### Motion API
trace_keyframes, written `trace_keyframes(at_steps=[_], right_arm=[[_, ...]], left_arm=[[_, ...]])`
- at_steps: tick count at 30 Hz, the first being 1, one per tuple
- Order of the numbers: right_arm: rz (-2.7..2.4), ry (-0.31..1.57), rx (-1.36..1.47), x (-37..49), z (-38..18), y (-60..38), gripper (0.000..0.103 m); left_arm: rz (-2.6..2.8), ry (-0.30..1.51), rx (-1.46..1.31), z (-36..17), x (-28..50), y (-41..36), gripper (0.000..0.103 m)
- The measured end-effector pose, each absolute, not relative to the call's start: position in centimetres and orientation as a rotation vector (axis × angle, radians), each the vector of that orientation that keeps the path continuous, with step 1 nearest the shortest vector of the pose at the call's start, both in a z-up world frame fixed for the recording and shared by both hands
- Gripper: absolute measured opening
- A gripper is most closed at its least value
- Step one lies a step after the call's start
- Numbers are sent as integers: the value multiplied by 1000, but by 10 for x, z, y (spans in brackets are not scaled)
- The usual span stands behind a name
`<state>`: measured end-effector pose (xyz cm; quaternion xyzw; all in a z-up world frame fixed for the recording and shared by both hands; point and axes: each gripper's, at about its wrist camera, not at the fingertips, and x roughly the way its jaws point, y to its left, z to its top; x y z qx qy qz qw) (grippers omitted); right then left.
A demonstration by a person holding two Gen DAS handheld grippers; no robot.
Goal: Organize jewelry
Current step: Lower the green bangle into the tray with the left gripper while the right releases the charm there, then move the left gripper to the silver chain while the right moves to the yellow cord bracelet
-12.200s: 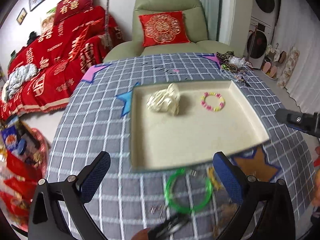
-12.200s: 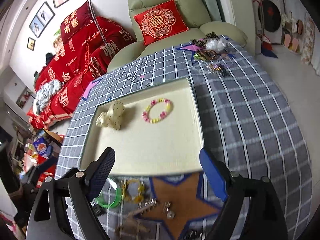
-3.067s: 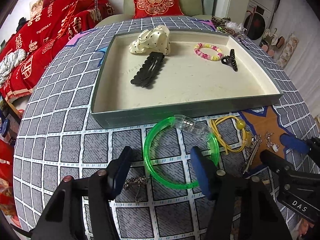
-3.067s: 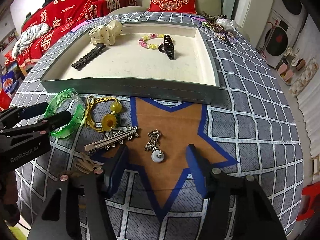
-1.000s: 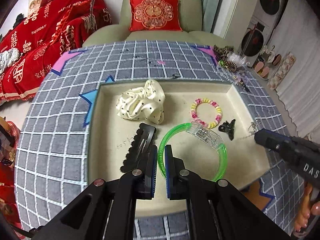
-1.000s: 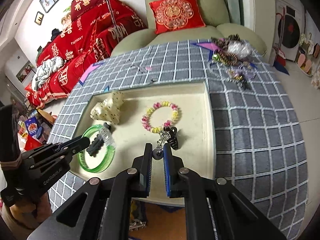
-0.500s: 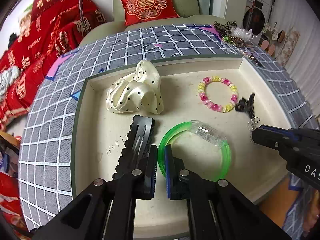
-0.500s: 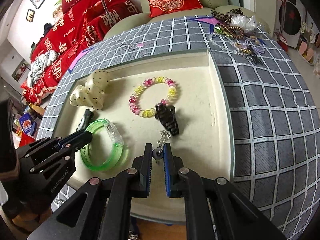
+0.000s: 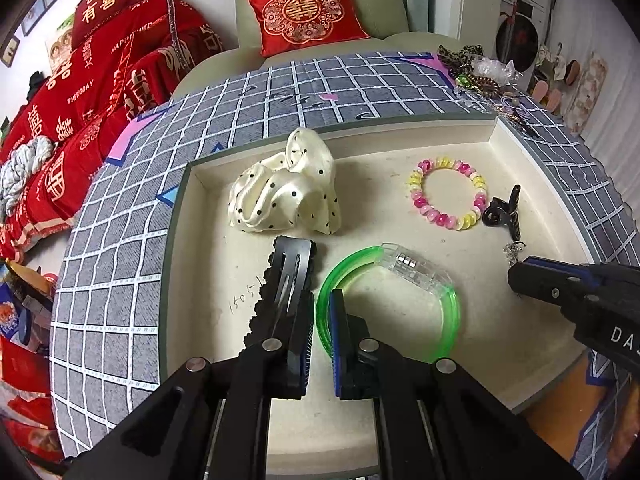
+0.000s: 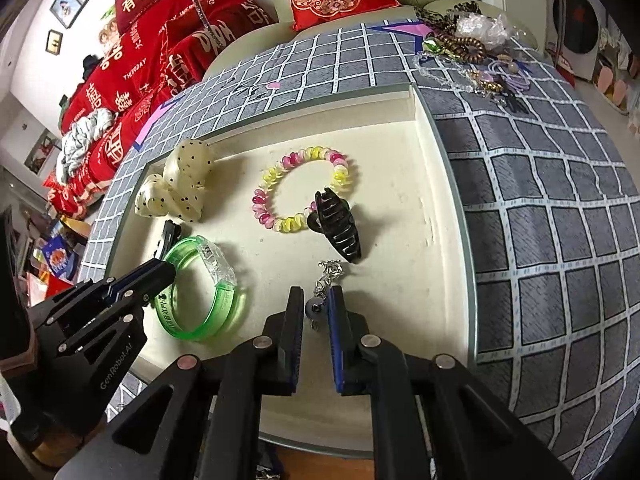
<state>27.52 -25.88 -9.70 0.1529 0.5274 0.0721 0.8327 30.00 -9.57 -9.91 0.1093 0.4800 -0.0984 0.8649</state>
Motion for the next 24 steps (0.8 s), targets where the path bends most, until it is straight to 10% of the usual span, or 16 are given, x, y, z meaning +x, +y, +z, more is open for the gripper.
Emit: trace_keyframes(at_steps=[5,14,17,24], right_arm=[[157,1090,357,271,-90,-263,37],[144,1003,405,253,-57,-275,38],[147,979,409,241,-45,-275,38],[163,955,394,215,-31,-265,39]], left_arm=[[-204,1000,223,-95,300,-94,16],[-201,984,185,-82,294,-84,18],[-187,947,143,-70,287,-75,103],[-171,882,120,-46,259,-57,103]])
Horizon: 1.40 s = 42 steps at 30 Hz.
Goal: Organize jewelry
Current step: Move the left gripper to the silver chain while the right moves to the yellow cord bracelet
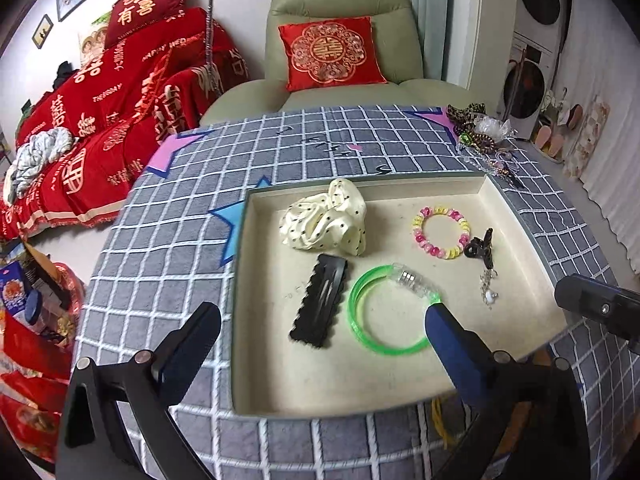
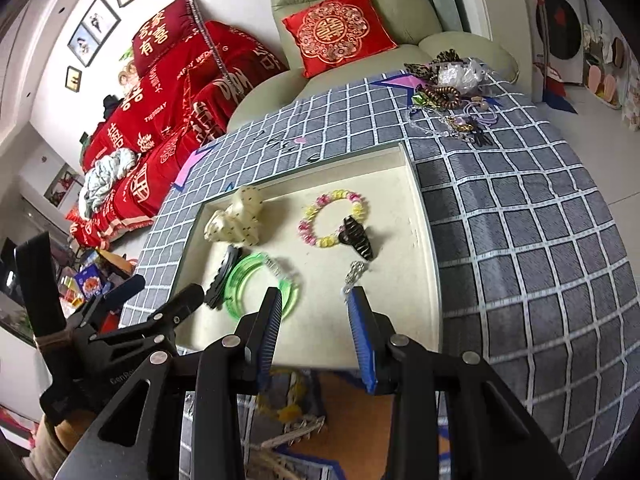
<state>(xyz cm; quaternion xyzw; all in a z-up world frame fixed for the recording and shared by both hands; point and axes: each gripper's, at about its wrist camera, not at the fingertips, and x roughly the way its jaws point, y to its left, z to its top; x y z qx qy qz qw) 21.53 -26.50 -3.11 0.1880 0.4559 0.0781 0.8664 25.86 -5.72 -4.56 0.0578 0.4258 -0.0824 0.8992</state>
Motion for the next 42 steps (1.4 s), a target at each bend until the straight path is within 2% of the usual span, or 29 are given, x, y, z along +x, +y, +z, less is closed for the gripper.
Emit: trace_keyframes(at_steps=[2,4,6,10,13,16,21,23,42], right_arm=[[165,952,387,206,-28,-262,53],[165,947,384,198,-27,-260,59],[166,947,376,189,-26,-257,60],[180,947,365,170,-24,-250,83],[186,937,361,154,-23,-245,83],[190,943,375,141,-26,-242,90],[184,950,391,123,-31,-238,91],[177,960,391,117,-34,-236,103],[112,1102,280,97,-77,-214,103]], left_arm=[[-167,877,113,-42,249,-52,103],[-172,874,101,-38,237,-45,103],[-175,873,101,-37,225,-42,103],[-177,872,94,-37,196,-30,103],[-178,896,67,-43,176,-19,103],[-169,906,69,-49,160,-11,103],[-151,912,98,-58,138,-4,103],[-148,914,106,-63,132,-1,103],[-98,969,113,-102,123,20,103]])
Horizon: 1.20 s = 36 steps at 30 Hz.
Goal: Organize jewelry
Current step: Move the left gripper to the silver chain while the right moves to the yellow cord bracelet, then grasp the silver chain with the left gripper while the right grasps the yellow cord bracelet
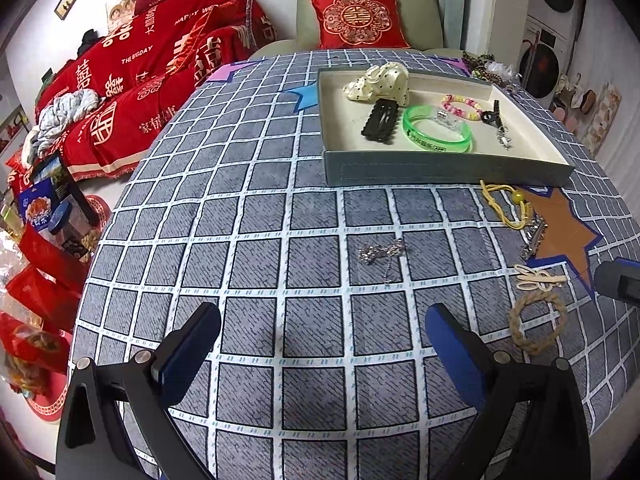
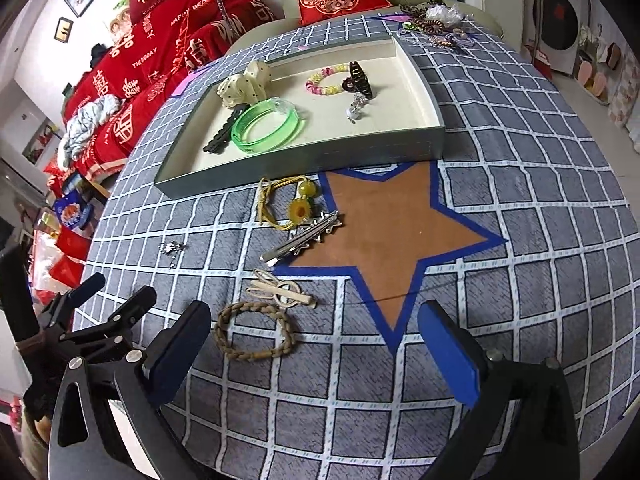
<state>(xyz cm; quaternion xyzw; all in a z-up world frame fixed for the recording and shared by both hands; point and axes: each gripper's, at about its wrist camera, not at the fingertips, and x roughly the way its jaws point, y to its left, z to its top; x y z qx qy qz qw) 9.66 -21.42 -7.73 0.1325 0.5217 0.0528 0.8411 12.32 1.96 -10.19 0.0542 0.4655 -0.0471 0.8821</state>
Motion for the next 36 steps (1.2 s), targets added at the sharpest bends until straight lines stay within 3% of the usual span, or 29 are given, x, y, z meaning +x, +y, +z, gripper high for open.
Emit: trace_keyframes(at_steps=[17,19,24,28,36], right_arm=[[83,1114,228,140,-79,-211,103],[73,1119,226,147,-81,-212,103],[65,1147,235,163,-89,-213,91],[64,1169,205,174,-97,-209,78],[71,1169,73,187,-100,-191,76]], left_arm=[[-130,986,112,-109,150,6,103],[-115,991,118,-111,153,6,99],[-118,1001,121,-116,158,4,99],[-132,1008,119,-118,163,2,92],[-167,1011,104,-119,170,-4,89]])
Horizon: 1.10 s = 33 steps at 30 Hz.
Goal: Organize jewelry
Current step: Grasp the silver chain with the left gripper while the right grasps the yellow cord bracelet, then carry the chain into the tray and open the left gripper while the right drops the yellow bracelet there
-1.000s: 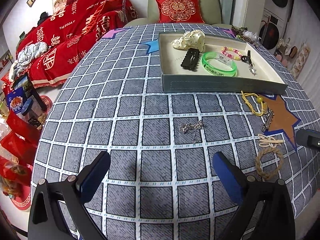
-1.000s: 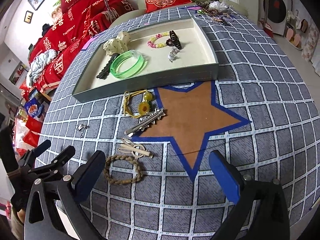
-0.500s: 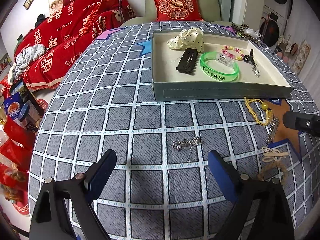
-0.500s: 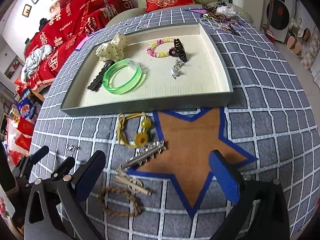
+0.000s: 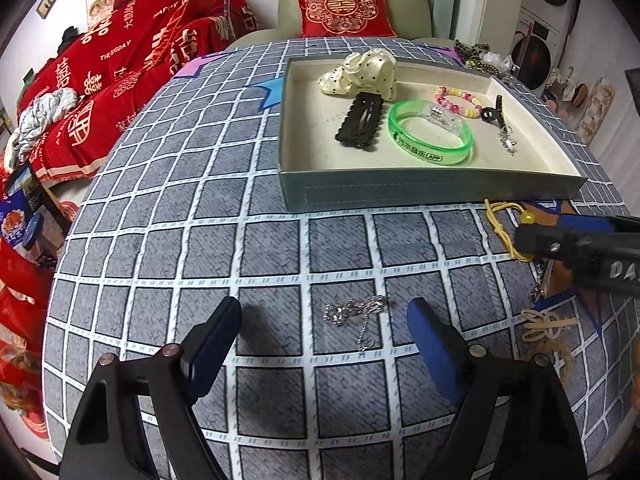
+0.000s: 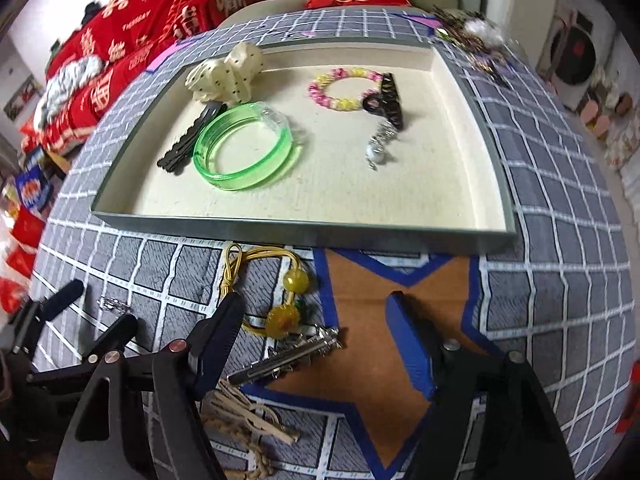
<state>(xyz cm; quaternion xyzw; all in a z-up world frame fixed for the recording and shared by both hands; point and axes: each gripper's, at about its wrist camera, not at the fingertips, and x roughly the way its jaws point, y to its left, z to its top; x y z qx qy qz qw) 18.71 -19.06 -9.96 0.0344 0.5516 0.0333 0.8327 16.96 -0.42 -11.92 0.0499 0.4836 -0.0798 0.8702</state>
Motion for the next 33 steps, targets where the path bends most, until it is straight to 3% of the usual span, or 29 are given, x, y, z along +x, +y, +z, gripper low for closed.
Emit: trace_keyframes(at_steps=[4,6,9,10,12,13,14,16,33], right_arm=[[66,1158,-34,188,-101,-175,72],[72,1155,-36,187,-100,-171,69],[83,1153,-36,185,-97,-168,53],[85,1153,-41,184,-97,-166,42],[77,1153,-67,182,-97,-163,32],[85,1150,-67,180,-96,-162,27],[87,1149,-67,180,-96,-161,18],[85,1145,-68,177,-96,-160,13],[128,1055,93,148,-55,-191,13]], left_arm=[[-190,1009,89,-119,170,-8,84],[-205,1004,90,-118,168,-9,74],[-234,1001,104,-116,166,-14,60],[-243,1000,108,-115,165,-16,56],[-258,998,113,-114,163,-18,37],[-263,998,113,-114,162,-17,33],[-266,997,114,-113,161,-18,21],[-269,997,101,-113,161,-16,19],[-313,930,22,-73,147,1,19]])
